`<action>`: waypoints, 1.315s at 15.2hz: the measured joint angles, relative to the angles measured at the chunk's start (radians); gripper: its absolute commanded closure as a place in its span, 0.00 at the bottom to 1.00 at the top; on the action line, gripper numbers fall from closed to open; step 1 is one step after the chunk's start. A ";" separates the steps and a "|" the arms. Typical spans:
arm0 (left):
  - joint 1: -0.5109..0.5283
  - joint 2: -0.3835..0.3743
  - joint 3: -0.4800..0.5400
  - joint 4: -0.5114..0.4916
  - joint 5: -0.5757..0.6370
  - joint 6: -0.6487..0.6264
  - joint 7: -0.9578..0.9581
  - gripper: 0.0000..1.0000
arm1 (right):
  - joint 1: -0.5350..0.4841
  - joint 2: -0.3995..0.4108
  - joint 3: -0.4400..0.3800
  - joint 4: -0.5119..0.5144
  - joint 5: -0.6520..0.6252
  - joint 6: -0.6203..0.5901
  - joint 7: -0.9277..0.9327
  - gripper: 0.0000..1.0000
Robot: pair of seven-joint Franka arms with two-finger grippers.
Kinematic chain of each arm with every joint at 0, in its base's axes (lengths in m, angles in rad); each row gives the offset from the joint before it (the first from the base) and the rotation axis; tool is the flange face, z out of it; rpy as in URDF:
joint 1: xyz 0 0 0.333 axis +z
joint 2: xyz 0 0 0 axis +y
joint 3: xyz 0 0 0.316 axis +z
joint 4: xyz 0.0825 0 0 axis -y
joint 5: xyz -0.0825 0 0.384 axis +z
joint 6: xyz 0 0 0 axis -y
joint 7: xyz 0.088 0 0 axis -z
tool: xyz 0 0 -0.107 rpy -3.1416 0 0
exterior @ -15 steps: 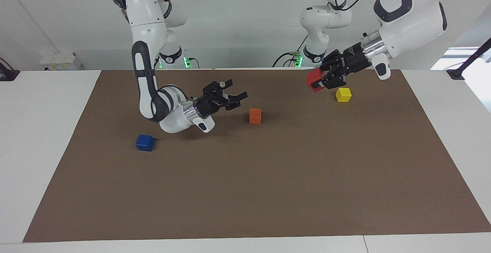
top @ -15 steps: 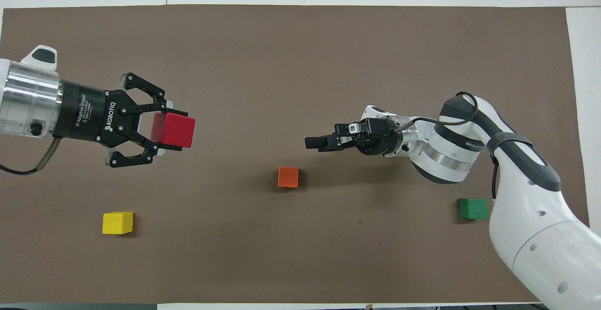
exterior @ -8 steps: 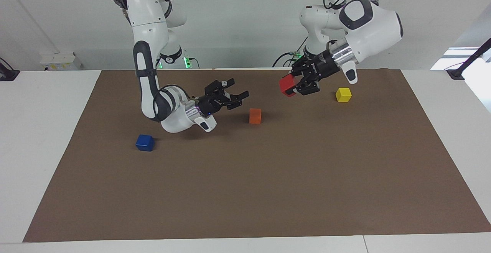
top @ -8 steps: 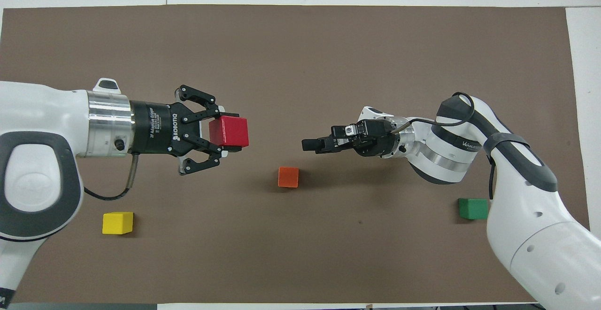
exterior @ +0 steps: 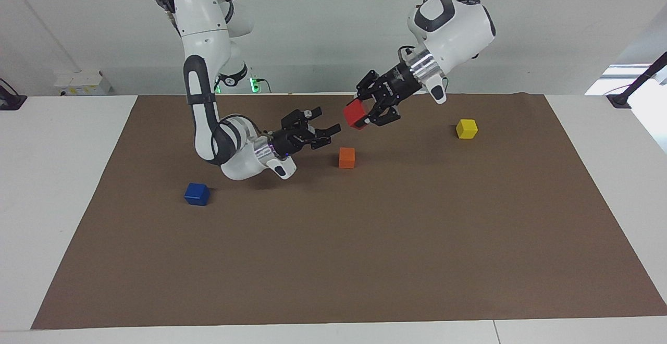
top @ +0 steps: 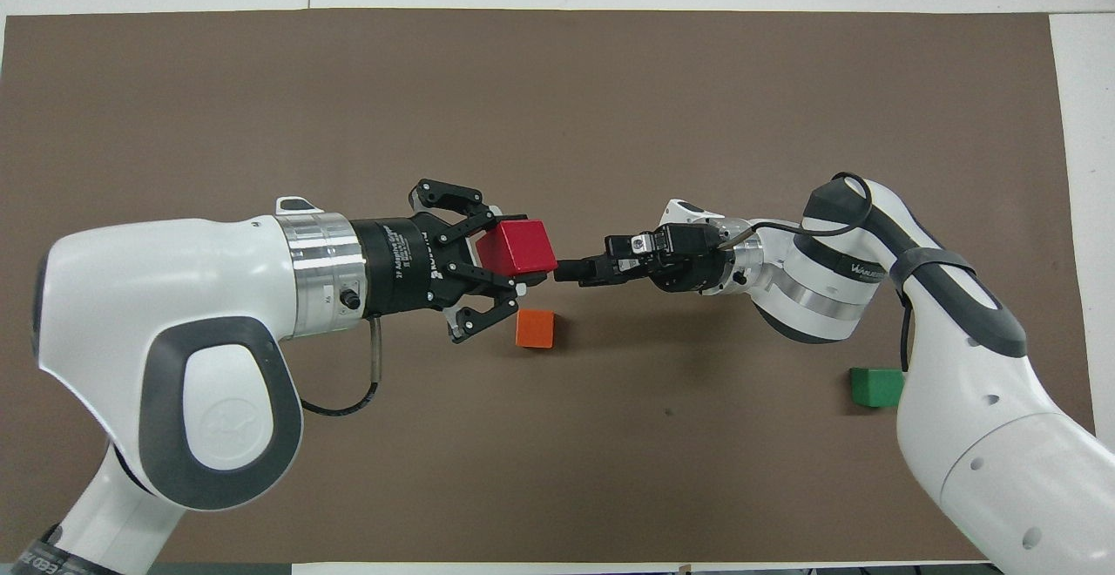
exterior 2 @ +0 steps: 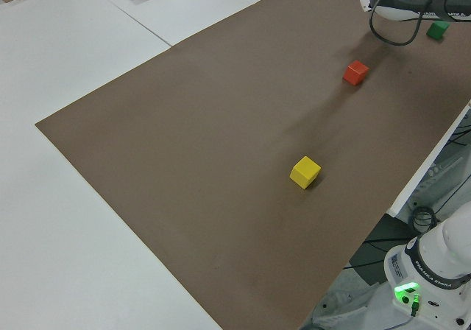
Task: Transfer red block to right arm and stack on blue block
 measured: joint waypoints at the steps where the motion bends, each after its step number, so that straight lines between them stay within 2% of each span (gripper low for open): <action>1: -0.032 0.000 0.000 -0.006 -0.020 0.043 0.000 1.00 | 0.001 0.000 0.000 0.000 0.000 0.001 -0.003 0.00; 4: -0.098 0.000 -0.001 -0.020 -0.061 0.133 -0.005 1.00 | 0.001 0.000 0.000 0.000 0.000 0.003 -0.005 0.00; 11: -0.110 0.006 0.004 -0.051 -0.081 0.173 -0.006 1.00 | 0.001 0.000 0.000 0.000 0.000 0.003 -0.006 0.00; 15: -0.147 0.027 0.002 -0.054 -0.097 0.251 -0.006 1.00 | 0.001 0.000 0.000 0.000 0.000 0.013 -0.007 0.13; 16: -0.155 0.033 0.001 -0.054 -0.103 0.265 -0.006 1.00 | 0.002 0.000 0.000 0.000 0.000 0.019 -0.007 0.21; 17: -0.160 0.036 0.002 -0.054 -0.107 0.273 -0.006 1.00 | 0.002 0.000 0.000 0.000 0.000 0.021 -0.009 0.45; 18: -0.162 0.038 0.002 -0.054 -0.108 0.279 -0.006 1.00 | 0.003 0.000 0.000 0.000 0.000 0.022 -0.014 0.97; 20: -0.162 0.039 0.002 -0.054 -0.108 0.287 -0.006 1.00 | 0.004 0.001 0.000 0.000 0.000 0.027 -0.026 1.00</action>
